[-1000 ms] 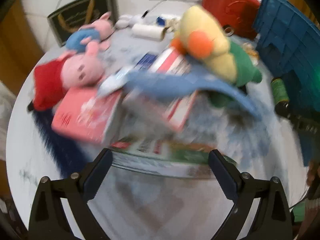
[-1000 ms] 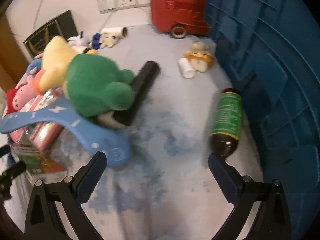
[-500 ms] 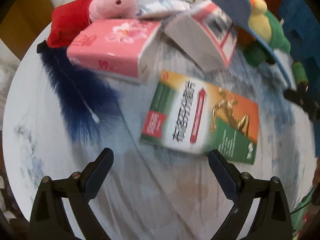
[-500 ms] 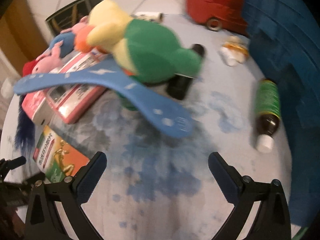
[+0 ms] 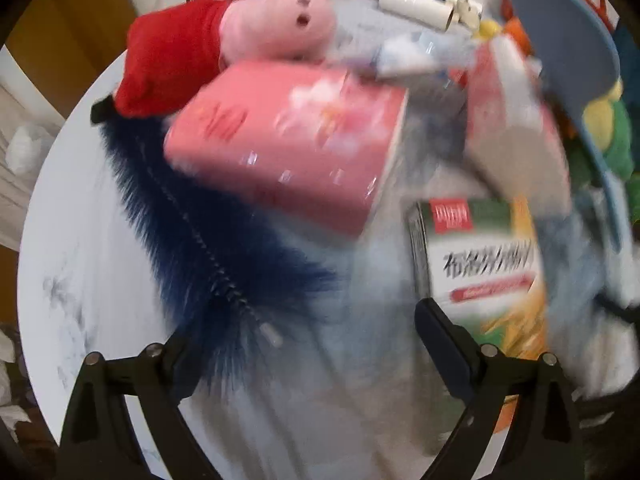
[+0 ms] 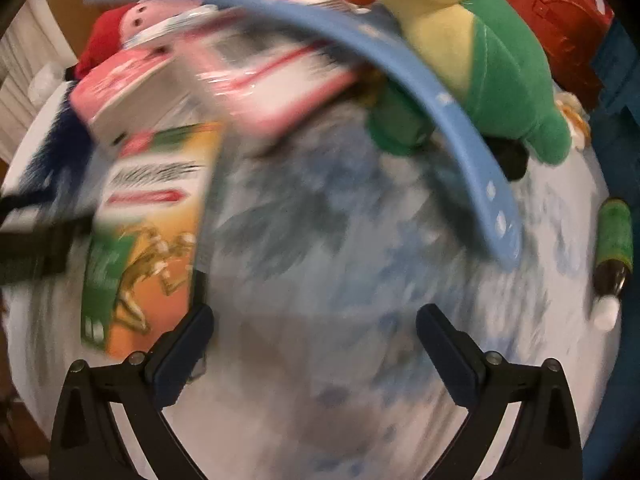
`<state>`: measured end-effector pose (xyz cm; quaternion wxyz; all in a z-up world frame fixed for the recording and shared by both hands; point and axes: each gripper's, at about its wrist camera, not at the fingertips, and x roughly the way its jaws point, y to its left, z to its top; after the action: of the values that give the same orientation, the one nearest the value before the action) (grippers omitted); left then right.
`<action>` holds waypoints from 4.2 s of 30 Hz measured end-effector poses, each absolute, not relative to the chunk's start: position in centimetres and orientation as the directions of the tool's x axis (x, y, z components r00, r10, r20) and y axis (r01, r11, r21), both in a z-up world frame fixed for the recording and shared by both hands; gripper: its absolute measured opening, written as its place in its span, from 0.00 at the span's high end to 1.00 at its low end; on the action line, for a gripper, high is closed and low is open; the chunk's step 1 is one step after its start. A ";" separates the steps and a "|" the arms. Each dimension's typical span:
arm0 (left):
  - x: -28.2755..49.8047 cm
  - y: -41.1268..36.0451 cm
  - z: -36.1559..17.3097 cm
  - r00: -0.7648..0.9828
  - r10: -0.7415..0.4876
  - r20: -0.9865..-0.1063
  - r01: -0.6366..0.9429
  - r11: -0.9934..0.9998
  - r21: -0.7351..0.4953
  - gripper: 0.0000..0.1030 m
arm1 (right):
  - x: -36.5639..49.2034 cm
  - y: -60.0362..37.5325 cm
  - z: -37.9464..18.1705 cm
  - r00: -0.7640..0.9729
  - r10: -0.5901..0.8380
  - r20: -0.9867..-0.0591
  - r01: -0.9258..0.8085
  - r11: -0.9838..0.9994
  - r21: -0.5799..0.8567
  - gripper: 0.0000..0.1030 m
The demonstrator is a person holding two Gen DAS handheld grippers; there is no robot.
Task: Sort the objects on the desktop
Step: 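Grasp the green ibuprofen box with the left tool while the right tool grasps the brown bottle, then carry the ibuprofen box and brown bottle into the blue crate and release both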
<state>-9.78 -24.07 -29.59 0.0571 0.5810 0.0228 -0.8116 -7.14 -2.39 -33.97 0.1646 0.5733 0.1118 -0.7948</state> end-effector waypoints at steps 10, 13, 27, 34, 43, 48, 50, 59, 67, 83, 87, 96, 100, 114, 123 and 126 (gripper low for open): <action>-8.0 -15.6 -27.2 -0.352 0.068 -0.933 -0.023 -0.998 -0.064 0.07 | -5.8 7.8 -29.1 -0.420 -0.077 -0.904 0.129 -0.991 0.025 0.00; -8.6 -12.9 -30.0 -0.294 0.042 -0.955 -0.043 -0.999 -0.031 0.07 | -6.8 12.6 -27.8 -0.465 -0.007 -0.885 0.007 -1.000 0.004 0.00; -10.6 -9.9 -31.4 -0.331 -0.111 -0.937 -0.188 -0.966 0.181 0.10 | -16.4 21.3 -32.9 -0.465 0.147 -0.873 -0.164 -0.983 -0.079 0.17; -10.7 -12.7 -32.2 -0.266 0.032 -0.963 -0.102 -0.995 -0.005 0.13 | -15.7 20.6 -33.1 -0.470 0.103 -0.876 -0.153 -0.988 -0.034 0.50; -11.8 -10.3 -32.2 -0.305 0.068 -0.950 -0.197 -0.980 -0.007 0.15 | -8.1 17.0 -33.1 -0.403 0.023 -0.915 -0.063 -0.998 0.003 0.49; -12.4 -9.7 -32.2 -0.291 0.080 -0.953 -0.240 -0.971 -0.009 0.15 | -6.4 17.1 -32.3 -0.415 0.004 -0.910 -0.064 -0.998 0.024 0.35; -12.7 -9.5 -32.2 -0.268 0.081 -0.960 -0.252 -0.968 -0.012 0.15 | -6.8 17.5 -31.9 -0.424 -0.020 -0.906 -0.073 -0.996 0.056 0.35; -11.1 -9.9 -31.9 -0.278 0.074 -0.958 -0.225 -0.974 -0.010 0.16 | -9.6 17.4 -32.7 -0.427 0.008 -0.904 -0.112 -0.993 0.044 0.50; -8.5 -7.7 -29.5 -0.345 0.109 -0.932 -0.240 -0.971 -0.025 0.16 | -8.5 16.7 -31.7 -0.432 0.012 -0.902 -0.077 -0.997 0.023 0.50; -8.4 -3.4 -19.2 -0.561 0.183 -0.807 -0.293 -0.956 -0.013 0.16 | -6.4 15.3 -21.8 -0.588 0.005 -0.809 0.033 -0.999 -0.031 0.50; -8.7 -2.3 -15.4 -0.621 0.211 -0.755 -0.297 -0.955 -0.022 0.16 | -4.7 15.6 -16.2 -0.669 0.011 -0.743 0.042 -0.998 -0.053 0.50; -7.0 2.9 -6.0 -0.711 0.298 -0.636 -0.349 -0.936 -0.049 0.16 | -1.2 18.7 -5.3 -0.808 0.058 -0.586 0.020 -0.992 -0.124 0.50; -5.4 6.6 -1.8 -0.754 0.337 -0.564 -0.394 -0.919 -0.022 0.16 | 1.5 22.1 -1.1 -0.861 0.087 -0.501 -0.030 -0.992 -0.120 0.50; -4.1 25.4 4.3 -0.732 0.507 -0.455 -0.583 -0.811 0.035 0.16 | 5.0 40.2 1.6 -0.835 0.332 -0.439 -0.298 -0.943 -0.147 0.50; -5.6 32.5 1.5 -0.671 0.490 -0.557 -0.624 -0.779 0.067 0.16 | 3.3 47.8 -1.1 -0.791 0.358 -0.496 -0.327 -0.933 -0.152 0.50; -6.1 33.4 1.1 -0.666 0.472 -0.578 -0.617 -0.784 0.070 0.16 | 2.6 49.3 -1.9 -0.783 0.356 -0.510 -0.326 -0.933 -0.150 0.50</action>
<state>-6.11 33.35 1.11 -0.3016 0.2759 -0.1311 -0.9032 2.55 49.28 -1.87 -0.1806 0.2756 0.0268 -0.9438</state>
